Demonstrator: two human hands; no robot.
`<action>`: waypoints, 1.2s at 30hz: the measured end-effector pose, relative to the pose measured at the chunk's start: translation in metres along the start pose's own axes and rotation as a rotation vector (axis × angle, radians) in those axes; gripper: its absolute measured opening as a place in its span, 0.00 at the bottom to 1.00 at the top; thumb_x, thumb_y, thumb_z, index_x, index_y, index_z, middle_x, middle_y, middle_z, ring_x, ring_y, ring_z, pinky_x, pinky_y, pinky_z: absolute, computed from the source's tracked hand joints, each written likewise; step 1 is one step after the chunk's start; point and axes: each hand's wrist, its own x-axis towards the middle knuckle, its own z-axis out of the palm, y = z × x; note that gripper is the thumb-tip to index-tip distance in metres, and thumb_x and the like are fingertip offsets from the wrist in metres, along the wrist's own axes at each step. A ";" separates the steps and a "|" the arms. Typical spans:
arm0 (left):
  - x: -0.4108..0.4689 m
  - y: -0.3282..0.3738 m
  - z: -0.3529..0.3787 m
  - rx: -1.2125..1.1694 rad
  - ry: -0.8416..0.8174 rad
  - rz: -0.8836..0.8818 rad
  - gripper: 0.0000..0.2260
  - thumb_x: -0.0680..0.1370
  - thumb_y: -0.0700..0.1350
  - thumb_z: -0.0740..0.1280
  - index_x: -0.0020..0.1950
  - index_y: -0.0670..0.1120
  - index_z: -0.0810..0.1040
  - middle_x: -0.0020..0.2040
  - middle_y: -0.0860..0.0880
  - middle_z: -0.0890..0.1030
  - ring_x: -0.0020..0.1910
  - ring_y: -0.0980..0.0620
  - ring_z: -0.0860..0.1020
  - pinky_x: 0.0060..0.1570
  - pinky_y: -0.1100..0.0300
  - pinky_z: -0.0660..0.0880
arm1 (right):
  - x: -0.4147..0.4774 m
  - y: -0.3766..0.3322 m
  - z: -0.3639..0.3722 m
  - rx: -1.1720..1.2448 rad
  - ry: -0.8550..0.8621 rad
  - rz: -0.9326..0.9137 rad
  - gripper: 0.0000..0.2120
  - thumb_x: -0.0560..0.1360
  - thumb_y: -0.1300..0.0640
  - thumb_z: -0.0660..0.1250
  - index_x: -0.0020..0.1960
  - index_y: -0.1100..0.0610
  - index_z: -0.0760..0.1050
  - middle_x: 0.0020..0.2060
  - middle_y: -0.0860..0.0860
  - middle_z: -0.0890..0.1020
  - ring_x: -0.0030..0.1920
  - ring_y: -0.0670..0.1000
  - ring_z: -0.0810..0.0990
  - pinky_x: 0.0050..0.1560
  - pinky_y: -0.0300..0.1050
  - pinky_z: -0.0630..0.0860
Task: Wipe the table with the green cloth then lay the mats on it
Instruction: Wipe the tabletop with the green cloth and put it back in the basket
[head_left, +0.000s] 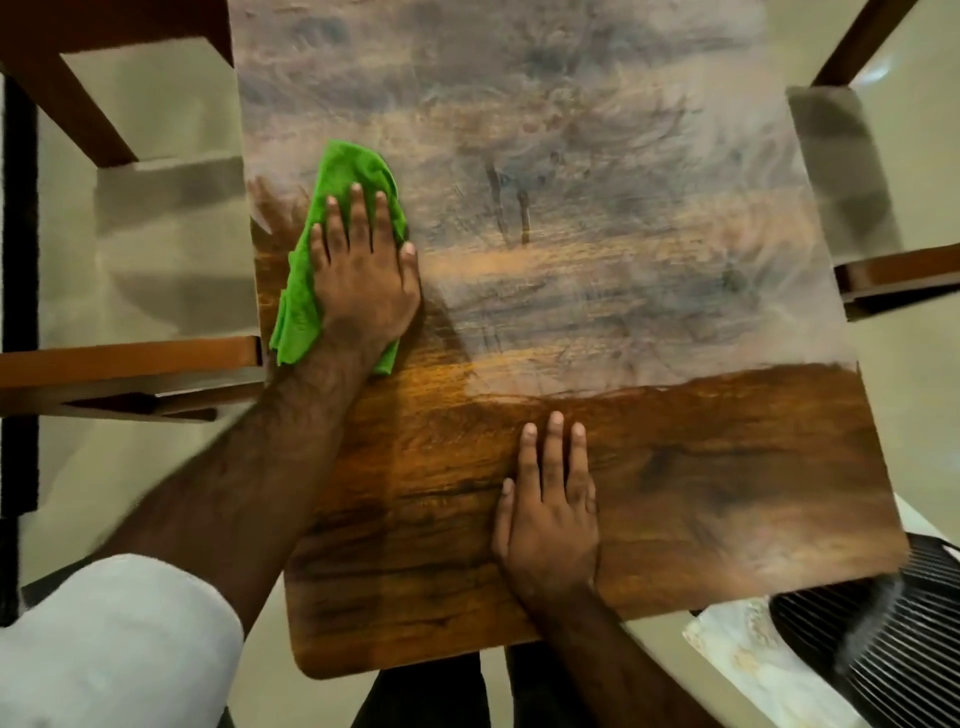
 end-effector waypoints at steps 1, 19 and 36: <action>-0.007 0.013 0.000 -0.002 0.004 0.006 0.33 0.88 0.59 0.49 0.90 0.45 0.54 0.90 0.41 0.54 0.88 0.35 0.54 0.85 0.35 0.53 | 0.000 0.000 0.000 0.003 -0.005 -0.001 0.33 0.88 0.44 0.55 0.90 0.56 0.56 0.90 0.57 0.50 0.90 0.62 0.47 0.79 0.66 0.68; -0.095 0.057 0.002 0.004 -0.049 0.001 0.31 0.88 0.61 0.50 0.91 0.54 0.51 0.91 0.48 0.50 0.89 0.35 0.49 0.83 0.28 0.49 | 0.096 0.160 -0.072 -0.053 -0.027 -0.118 0.37 0.88 0.35 0.52 0.91 0.50 0.48 0.90 0.51 0.44 0.90 0.59 0.42 0.83 0.70 0.61; -0.130 0.138 0.015 0.012 -0.020 0.060 0.30 0.88 0.61 0.52 0.90 0.56 0.55 0.90 0.49 0.55 0.89 0.38 0.54 0.84 0.31 0.51 | 0.119 0.184 -0.075 -0.058 0.030 -0.215 0.37 0.87 0.40 0.53 0.91 0.55 0.50 0.90 0.55 0.44 0.90 0.60 0.41 0.86 0.63 0.58</action>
